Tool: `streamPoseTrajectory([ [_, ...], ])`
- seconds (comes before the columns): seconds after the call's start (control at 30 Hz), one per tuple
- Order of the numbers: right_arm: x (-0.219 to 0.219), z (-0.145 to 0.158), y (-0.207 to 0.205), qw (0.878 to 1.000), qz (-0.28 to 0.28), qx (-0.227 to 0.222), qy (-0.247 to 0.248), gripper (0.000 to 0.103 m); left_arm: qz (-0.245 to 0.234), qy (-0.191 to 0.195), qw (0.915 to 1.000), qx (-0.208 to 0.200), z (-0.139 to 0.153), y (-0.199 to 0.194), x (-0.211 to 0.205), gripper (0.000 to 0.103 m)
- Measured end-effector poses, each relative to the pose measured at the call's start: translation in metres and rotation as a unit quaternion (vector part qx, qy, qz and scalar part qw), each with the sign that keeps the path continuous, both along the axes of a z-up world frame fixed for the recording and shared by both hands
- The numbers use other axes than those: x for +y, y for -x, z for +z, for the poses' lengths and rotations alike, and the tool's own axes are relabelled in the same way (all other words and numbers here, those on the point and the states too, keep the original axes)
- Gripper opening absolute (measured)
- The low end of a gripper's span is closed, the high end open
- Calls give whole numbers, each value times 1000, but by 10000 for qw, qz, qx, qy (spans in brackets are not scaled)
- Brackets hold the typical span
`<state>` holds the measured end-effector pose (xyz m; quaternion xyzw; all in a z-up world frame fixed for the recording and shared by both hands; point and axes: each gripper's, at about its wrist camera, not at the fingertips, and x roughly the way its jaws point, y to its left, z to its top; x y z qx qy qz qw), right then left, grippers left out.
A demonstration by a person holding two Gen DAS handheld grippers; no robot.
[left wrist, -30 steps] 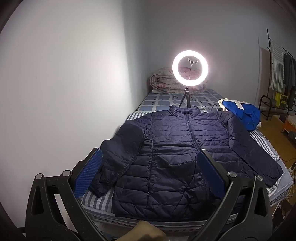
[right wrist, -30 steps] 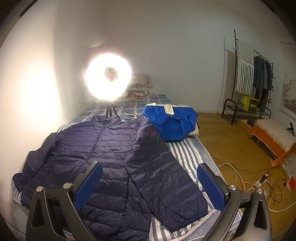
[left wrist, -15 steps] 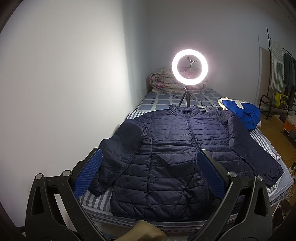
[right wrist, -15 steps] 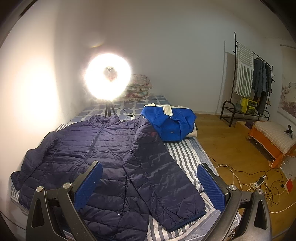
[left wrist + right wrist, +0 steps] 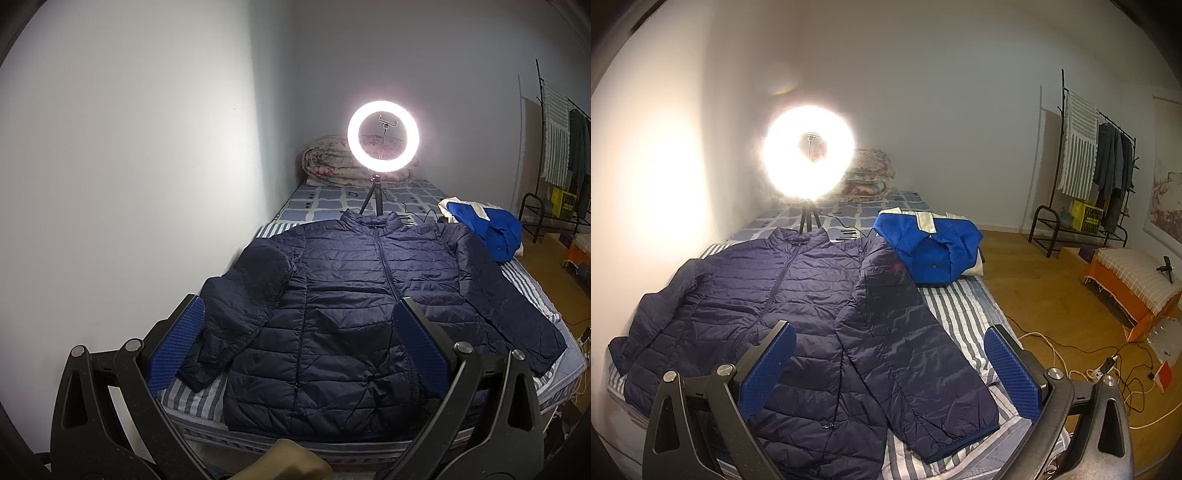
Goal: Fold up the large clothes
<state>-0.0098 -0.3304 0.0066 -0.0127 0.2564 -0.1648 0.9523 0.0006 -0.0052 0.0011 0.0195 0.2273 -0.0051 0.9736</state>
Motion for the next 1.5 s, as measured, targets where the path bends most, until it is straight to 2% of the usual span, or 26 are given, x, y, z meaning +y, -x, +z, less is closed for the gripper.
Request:
streamPoseTrajectory([
  [1.3,11,4,-5,9999,103,-31,70,103,4,11,10000,1,-2,-2,8,103],
  [1.5,20,4,-10,9998,177,-55,93,103,9,-4,10000,15,-9,-1,19,103],
])
